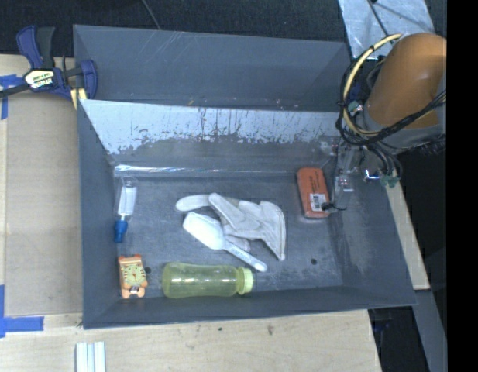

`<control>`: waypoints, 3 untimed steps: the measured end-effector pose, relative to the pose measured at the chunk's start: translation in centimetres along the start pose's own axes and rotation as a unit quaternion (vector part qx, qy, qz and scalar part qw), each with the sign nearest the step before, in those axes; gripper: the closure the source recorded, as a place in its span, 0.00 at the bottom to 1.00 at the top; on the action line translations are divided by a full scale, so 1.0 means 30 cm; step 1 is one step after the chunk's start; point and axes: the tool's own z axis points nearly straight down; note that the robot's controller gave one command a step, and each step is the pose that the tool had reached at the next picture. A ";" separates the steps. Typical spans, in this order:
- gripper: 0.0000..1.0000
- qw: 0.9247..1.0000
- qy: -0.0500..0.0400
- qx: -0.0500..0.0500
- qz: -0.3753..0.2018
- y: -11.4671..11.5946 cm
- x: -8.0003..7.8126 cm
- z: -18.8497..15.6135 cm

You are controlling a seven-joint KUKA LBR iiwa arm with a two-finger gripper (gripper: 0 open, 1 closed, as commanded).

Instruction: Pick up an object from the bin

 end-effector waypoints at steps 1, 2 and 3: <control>0.00 1.000 -0.004 0.001 -0.001 0.001 -0.006 -0.018; 0.00 1.000 -0.003 0.000 -0.013 0.253 0.054 0.031; 0.00 1.000 -0.003 0.000 -0.028 0.248 0.048 0.071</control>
Offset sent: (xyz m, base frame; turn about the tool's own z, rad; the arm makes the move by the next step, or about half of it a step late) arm -0.0167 0.0776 -0.0098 -0.0275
